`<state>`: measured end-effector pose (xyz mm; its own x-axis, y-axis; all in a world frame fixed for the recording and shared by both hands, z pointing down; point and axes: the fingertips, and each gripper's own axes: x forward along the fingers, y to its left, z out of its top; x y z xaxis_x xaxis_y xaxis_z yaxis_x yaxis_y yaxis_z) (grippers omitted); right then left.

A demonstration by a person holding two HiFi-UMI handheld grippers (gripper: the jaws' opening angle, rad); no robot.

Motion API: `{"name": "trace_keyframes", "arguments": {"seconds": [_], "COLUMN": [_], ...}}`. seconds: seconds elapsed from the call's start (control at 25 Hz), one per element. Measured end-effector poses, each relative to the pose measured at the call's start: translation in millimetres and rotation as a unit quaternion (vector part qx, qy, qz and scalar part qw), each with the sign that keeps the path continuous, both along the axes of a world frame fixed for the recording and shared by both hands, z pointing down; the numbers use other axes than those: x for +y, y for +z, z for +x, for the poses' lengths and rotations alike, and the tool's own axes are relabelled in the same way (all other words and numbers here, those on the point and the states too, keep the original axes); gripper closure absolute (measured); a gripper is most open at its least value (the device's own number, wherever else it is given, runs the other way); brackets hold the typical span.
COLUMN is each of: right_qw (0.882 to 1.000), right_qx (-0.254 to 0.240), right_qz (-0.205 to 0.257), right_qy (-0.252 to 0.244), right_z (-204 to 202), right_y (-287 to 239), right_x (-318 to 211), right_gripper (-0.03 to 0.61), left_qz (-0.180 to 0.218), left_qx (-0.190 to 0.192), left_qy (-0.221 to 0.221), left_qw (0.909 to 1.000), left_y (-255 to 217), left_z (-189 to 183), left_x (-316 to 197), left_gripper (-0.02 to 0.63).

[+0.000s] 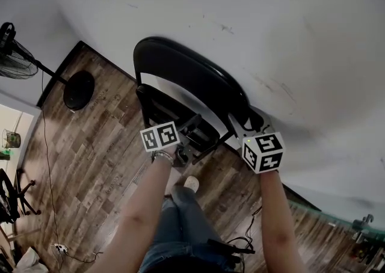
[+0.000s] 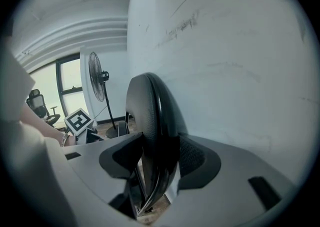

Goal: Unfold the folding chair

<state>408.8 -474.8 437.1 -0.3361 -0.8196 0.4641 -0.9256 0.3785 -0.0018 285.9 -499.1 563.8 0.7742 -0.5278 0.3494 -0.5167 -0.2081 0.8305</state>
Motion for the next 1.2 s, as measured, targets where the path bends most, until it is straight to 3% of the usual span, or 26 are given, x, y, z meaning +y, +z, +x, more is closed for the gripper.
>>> {"name": "trace_keyframes", "arguments": {"seconds": [0.12, 0.24, 0.48, 0.8, 1.2], "right_qw": [1.000, 1.000, 1.000, 1.000, 0.999], "right_qx": [-0.001, -0.002, 0.007, 0.022, 0.030], "right_qz": [0.003, 0.004, 0.001, 0.006, -0.001], "right_qy": [0.001, 0.003, 0.013, 0.017, 0.038], "right_z": [1, 2, 2, -3, -20], "right_y": [1, 1, 2, 2, 2], "right_x": [-1, -1, -2, 5, 27], "right_gripper": [0.374, 0.374, 0.374, 0.374, 0.371], "left_qz": [-0.041, -0.056, -0.051, -0.039, -0.022], "left_qx": [0.022, -0.002, -0.011, 0.039, 0.095], "left_qy": [-0.051, -0.066, -0.052, -0.046, -0.025], "left_qw": [0.9976, 0.9962, 0.9973, 0.9974, 0.9949], "left_y": [6, 15, 15, 11, 9], "left_z": [-6, -12, -16, -36, -87], "left_x": [-6, -5, -1, 24, 85], "left_gripper": [0.392, 0.521, 0.523, 0.535, 0.537]}}
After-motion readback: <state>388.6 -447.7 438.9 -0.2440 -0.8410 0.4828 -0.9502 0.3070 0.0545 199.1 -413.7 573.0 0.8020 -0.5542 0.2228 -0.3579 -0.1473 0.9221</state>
